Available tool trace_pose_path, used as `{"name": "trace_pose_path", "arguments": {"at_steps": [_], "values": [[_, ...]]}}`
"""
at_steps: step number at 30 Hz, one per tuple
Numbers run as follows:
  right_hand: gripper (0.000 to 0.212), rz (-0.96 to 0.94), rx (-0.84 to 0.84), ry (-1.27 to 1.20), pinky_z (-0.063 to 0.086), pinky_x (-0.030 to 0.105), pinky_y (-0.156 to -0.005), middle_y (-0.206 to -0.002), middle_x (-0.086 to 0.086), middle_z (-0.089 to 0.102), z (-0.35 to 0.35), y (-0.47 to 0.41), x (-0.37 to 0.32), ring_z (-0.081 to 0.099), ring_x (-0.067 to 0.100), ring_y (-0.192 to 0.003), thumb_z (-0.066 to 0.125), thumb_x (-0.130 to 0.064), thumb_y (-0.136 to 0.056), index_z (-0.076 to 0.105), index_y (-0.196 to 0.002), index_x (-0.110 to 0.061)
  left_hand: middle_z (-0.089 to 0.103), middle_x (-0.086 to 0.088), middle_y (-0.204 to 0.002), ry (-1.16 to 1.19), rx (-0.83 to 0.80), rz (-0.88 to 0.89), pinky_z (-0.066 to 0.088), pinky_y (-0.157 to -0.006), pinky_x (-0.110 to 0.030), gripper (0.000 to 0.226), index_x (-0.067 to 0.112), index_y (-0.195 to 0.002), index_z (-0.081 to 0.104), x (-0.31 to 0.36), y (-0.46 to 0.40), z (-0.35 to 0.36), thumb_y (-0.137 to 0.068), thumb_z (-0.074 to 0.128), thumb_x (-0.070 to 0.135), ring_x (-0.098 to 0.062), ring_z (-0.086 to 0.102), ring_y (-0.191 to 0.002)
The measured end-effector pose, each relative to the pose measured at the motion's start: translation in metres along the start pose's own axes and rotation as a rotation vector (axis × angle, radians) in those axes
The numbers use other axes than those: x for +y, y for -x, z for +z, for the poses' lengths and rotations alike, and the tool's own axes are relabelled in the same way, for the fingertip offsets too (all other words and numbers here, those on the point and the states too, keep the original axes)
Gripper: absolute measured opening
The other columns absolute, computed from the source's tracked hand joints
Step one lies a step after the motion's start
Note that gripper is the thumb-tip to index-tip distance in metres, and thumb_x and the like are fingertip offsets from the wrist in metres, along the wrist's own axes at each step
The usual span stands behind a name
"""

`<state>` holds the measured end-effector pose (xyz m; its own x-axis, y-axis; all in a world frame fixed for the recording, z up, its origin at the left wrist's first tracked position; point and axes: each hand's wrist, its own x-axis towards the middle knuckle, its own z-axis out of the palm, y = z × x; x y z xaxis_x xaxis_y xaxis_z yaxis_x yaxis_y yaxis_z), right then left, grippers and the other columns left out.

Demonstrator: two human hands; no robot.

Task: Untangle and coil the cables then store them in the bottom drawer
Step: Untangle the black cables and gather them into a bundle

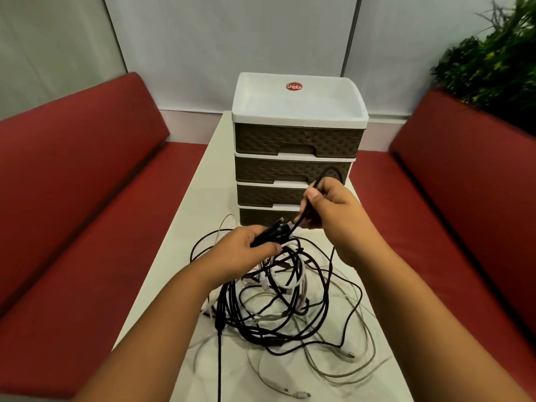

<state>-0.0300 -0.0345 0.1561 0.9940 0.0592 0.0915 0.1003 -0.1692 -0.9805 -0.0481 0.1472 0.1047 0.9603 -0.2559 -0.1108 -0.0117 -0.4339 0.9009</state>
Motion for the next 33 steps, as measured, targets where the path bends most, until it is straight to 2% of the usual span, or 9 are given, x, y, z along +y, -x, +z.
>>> {"name": "trace_pose_path", "arguments": {"at_steps": [2,6,8,10,14,18,24,29,33], "values": [[0.023,0.003,0.026,-0.077,0.057,0.044,-0.072,-0.073,0.003,0.058,-0.001,-0.001,-0.002,0.063,0.019,-0.063,0.041,-0.015,-0.104,0.047,-0.081,-0.015,0.046,0.011,-0.056,0.087,-0.044,-0.009,0.030,-0.049,-0.026,0.008,0.033,-0.095,0.069,-0.002,-0.001,-0.001,-0.091,0.064,0.029,-0.005,0.039,-0.047],[0.022,0.002,0.070,-0.147,0.049,0.026,-0.053,-0.073,0.005,0.054,-0.002,-0.003,-0.004,0.055,0.017,-0.060,0.038,-0.014,-0.104,0.047,-0.084,-0.014,0.035,0.006,-0.059,0.197,-0.120,-0.019,0.023,-0.045,-0.023,0.021,0.037,-0.081,0.069,-0.005,-0.002,-0.003,-0.092,0.059,0.022,-0.010,0.030,-0.050],[0.022,0.011,0.071,-0.167,0.047,0.023,-0.050,-0.071,0.004,0.052,-0.002,-0.004,-0.003,0.052,0.019,-0.061,0.037,-0.015,-0.105,0.047,-0.085,-0.014,0.037,0.007,-0.058,0.180,-0.133,-0.017,0.024,-0.044,-0.023,0.027,0.037,-0.085,0.069,-0.006,-0.003,-0.004,-0.097,0.056,0.017,-0.009,0.031,-0.049],[0.022,0.016,0.060,-0.191,0.045,0.026,-0.053,-0.067,0.001,0.051,-0.002,-0.004,-0.002,0.049,0.019,-0.061,0.037,-0.014,-0.105,0.048,-0.085,-0.014,0.043,0.014,-0.054,0.101,-0.120,0.016,0.028,-0.045,-0.021,0.015,0.032,-0.100,0.069,-0.006,-0.001,-0.004,-0.097,0.059,0.021,-0.005,0.034,-0.047],[0.020,0.010,0.042,-0.190,0.043,0.032,-0.059,-0.064,-0.003,0.050,0.002,0.000,-0.003,0.048,0.013,-0.056,0.037,-0.015,-0.104,0.047,-0.087,-0.014,0.048,0.012,-0.055,-0.108,0.036,0.016,0.031,-0.050,-0.024,0.007,0.027,-0.092,0.068,-0.005,-0.006,-0.001,-0.095,0.062,0.030,-0.008,0.039,-0.049],[0.021,-0.048,0.017,-0.152,0.042,0.027,-0.053,-0.065,-0.002,0.049,0.004,0.008,-0.005,0.048,0.015,-0.057,0.037,-0.014,-0.104,0.048,-0.086,-0.014,0.050,0.006,-0.054,-0.212,0.186,-0.072,0.031,-0.050,-0.024,0.025,0.023,-0.070,0.060,0.000,-0.016,0.000,-0.090,0.066,0.036,-0.011,0.044,-0.048],[0.022,-0.193,-0.105,-0.106,0.045,0.025,-0.054,-0.066,-0.002,0.050,0.006,0.027,-0.007,0.049,0.014,-0.061,0.038,-0.011,-0.104,0.051,-0.087,-0.015,0.050,0.002,-0.058,-0.325,0.266,-0.176,0.030,-0.049,-0.026,0.035,0.022,-0.061,0.053,0.008,-0.024,0.006,-0.089,0.066,0.038,-0.014,0.047,-0.054],[0.019,-0.198,-0.029,-0.344,0.050,0.026,-0.056,-0.071,0.002,0.054,-0.005,0.028,-0.005,0.054,0.021,-0.066,0.039,-0.008,-0.103,0.053,-0.089,-0.012,0.056,0.002,-0.064,-0.294,0.335,-0.157,0.034,-0.051,-0.026,0.018,0.021,-0.081,0.067,0.012,-0.025,0.008,-0.090,0.065,0.037,-0.014,0.053,-0.061],[0.013,-0.077,0.106,-0.404,0.057,0.030,-0.059,-0.070,0.006,0.063,-0.024,0.014,0.008,0.066,0.022,-0.067,0.048,-0.009,-0.100,0.052,-0.088,-0.006,0.060,0.011,-0.068,0.043,0.297,-0.029,0.037,-0.057,-0.027,0.015,0.027,-0.105,0.068,0.012,-0.013,0.004,-0.092,0.065,0.034,-0.011,0.053,-0.064]]}}
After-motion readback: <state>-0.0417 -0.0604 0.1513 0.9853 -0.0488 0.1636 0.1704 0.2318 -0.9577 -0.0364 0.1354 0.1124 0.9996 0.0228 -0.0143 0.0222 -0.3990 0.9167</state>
